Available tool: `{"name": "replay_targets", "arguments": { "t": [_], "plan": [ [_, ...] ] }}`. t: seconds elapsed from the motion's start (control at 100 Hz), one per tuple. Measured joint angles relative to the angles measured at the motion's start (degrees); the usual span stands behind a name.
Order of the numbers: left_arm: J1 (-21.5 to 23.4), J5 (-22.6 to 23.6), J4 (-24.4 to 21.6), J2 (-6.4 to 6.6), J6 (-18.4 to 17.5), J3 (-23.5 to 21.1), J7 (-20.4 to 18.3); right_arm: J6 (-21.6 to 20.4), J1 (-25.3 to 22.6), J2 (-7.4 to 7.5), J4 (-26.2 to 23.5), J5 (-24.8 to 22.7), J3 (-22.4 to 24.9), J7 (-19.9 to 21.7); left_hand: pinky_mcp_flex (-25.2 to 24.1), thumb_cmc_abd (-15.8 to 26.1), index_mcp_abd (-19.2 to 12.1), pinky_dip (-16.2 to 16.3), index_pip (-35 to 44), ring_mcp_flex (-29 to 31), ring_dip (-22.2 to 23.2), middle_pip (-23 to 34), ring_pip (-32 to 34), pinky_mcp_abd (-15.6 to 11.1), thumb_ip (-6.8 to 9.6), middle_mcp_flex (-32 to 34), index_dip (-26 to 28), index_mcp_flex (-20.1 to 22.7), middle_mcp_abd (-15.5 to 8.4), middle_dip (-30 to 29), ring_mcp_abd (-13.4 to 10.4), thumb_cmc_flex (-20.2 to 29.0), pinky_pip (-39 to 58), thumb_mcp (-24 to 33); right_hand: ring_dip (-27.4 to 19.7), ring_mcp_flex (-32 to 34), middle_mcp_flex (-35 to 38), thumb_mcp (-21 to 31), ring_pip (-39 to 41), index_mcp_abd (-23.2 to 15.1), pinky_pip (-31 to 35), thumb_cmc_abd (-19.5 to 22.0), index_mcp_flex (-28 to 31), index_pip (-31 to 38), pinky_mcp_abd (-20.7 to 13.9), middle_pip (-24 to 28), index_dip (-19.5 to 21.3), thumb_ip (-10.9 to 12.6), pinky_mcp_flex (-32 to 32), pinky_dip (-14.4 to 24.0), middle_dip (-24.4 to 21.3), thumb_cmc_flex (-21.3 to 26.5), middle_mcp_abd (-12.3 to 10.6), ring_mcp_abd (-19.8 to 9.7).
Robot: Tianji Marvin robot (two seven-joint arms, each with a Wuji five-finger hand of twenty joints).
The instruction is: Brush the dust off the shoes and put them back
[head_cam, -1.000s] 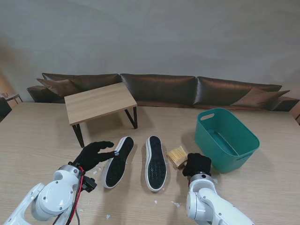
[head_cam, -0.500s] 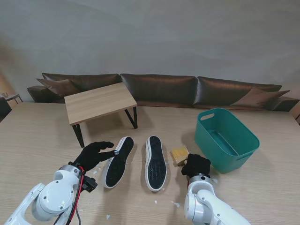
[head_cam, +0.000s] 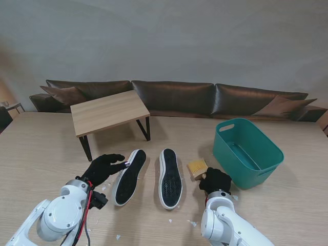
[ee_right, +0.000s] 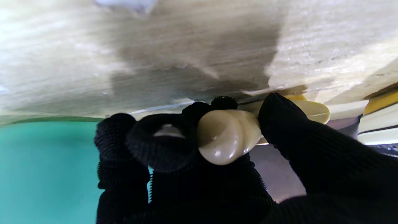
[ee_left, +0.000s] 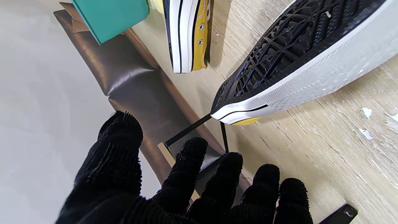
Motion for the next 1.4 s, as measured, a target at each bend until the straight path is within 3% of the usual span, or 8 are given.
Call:
{"name": "replay_targets", "arguments": {
  "t": [0.14, 0.29, 0.47, 0.63, 0.81, 1.0, 1.06, 1.4],
  "plan": [
    [0.02, -0.18, -0.02, -0.08, 0.00, -0.02, 0.19, -1.04, -0.78, -0.90, -0.05, 1.15, 1.12, -4.62, 0.00, -0.10, 0.05, 0.13, 0.00, 0.00, 0.00, 0.00, 0.00, 0.01, 0.00, 0.00, 0.04, 0.02, 0.32, 0.00, 0.03, 0.99, 0.00, -1.17, 2.52, 0.59, 3.52, 4.19, 3.27, 0.19, 0.00, -1.73, 3.19, 0.03, 0.36, -0.67, 0.02, -1.18, 0.00, 0.00, -1.23, -2.13, 0.33, 0.78],
    [0.16, -0.25, -0.08, -0.14, -0.05, -0.21, 0.29, -0.99, -1.92, -1.21, -2.58, 2.76, 2.36, -3.35, 0.00, 0.43, 0.08, 0.38, -0.01, 0.00, 0.00, 0.00, 0.00, 0.03, 0.00, 0.00, 0.06, 0.03, 0.34, 0.00, 0.05, 1.03, -0.01, -1.78, 4.09, 1.19, 6.98, 7.56, 4.46, 0.18, 0.00, -6.08, 6.70, -0.84, 0.55, -3.48, 0.51, -2.29, 0.00, -1.22, -1.45, -2.82, 0.76, 2.18],
    [0.62, -0.23, -0.23, -0.18, -0.29, -0.55, 0.60, 0.35, -4.03, -3.46, -6.53, 15.82, 5.98, -4.27, 0.00, 0.92, 0.11, 0.39, -0.01, 0.00, 0.01, 0.00, 0.00, 0.06, 0.00, 0.00, 0.21, 0.04, 0.35, 0.00, 0.12, 1.03, -0.01, -2.38, 4.41, 1.23, 8.87, 9.49, 4.54, 0.19, 0.00, -8.85, 8.99, -1.97, 2.61, -5.80, 0.73, -2.82, 0.00, -2.15, -1.46, -2.87, 1.52, 3.64],
    [0.90, -0.21, -0.29, -0.22, -0.49, -0.69, 0.92, 2.50, -4.03, -3.77, -6.42, 10.75, 5.10, -1.50, 0.00, 0.92, 0.65, 0.39, -0.01, 0.00, 0.01, 0.00, 0.00, 0.12, 0.00, 0.00, 0.28, 0.04, 0.46, 0.00, 0.59, 1.04, -0.01, -3.00, 4.76, 1.22, 8.96, 9.44, 5.06, 0.34, 0.00, -8.33, 9.05, -2.28, 2.80, -5.92, 2.76, -2.82, 0.00, -2.15, -0.96, -2.87, 1.55, 3.78],
    [0.97, -0.30, -0.41, -0.22, -0.47, -0.73, 0.87, 3.11, -2.55, -0.61, -6.62, 5.07, 1.95, 6.40, 0.00, 2.20, 0.67, 0.39, -0.01, 0.00, 0.01, 0.00, 0.00, 0.14, 0.00, 0.00, 0.32, 0.06, 0.75, 0.00, 0.60, 1.72, -0.02, -3.81, 5.30, 0.69, 7.56, 5.24, 8.15, 0.87, 0.00, -0.59, 7.88, -2.60, 2.81, -2.84, 7.71, -2.71, 0.01, -2.15, 1.43, -3.10, 1.68, 3.69],
    [1.05, -0.48, -0.43, -0.22, -0.49, -0.84, 0.70, 3.07, -1.29, 0.20, -5.34, 3.90, 0.80, 6.14, 0.00, 2.20, 0.78, 0.40, -0.01, 0.01, 0.01, 0.00, 0.00, 0.15, 0.00, 0.00, 0.34, 0.13, 0.80, 0.00, 0.61, 1.72, -0.02, -4.89, 5.95, 0.84, 7.62, 2.80, 11.63, 0.85, 0.55, 6.41, 8.33, -1.22, 2.81, 0.45, 9.56, 1.98, 0.01, -1.46, 1.48, -7.08, 1.28, 3.45],
    [1.07, -0.49, -0.43, -0.22, -0.53, -0.87, 0.67, 3.23, -0.84, 0.13, -4.62, 3.90, 0.40, 5.88, 0.00, 2.20, 0.79, 0.40, -0.01, 0.00, 0.01, 0.00, 0.00, 0.15, 0.00, 0.00, 0.37, 0.14, 0.82, 0.00, 0.61, 1.72, -0.02, -5.16, 6.21, 1.18, 8.22, 2.78, 12.69, 0.60, 0.70, 6.45, 8.91, -0.98, 2.81, 0.80, 9.92, 2.51, 0.01, -1.46, 1.48, -7.54, 1.00, 3.32],
    [1.05, -0.70, -0.41, -0.20, -0.58, -0.89, 0.34, -0.22, 0.12, -1.88, 0.29, 5.82, 0.80, -2.36, 0.00, 2.96, 0.96, 0.40, -0.08, 0.01, 0.01, 0.00, 0.00, 0.16, 0.01, 0.00, 0.61, 1.15, 0.85, 0.00, 0.61, 2.93, -0.02, -6.12, 9.43, 2.59, 14.12, 6.01, 17.97, -5.39, 3.96, 2.06, 18.62, 1.90, 0.68, 1.97, 12.51, 15.74, 0.01, -2.18, 3.58, -16.45, -2.31, 2.10]
  ]
}}
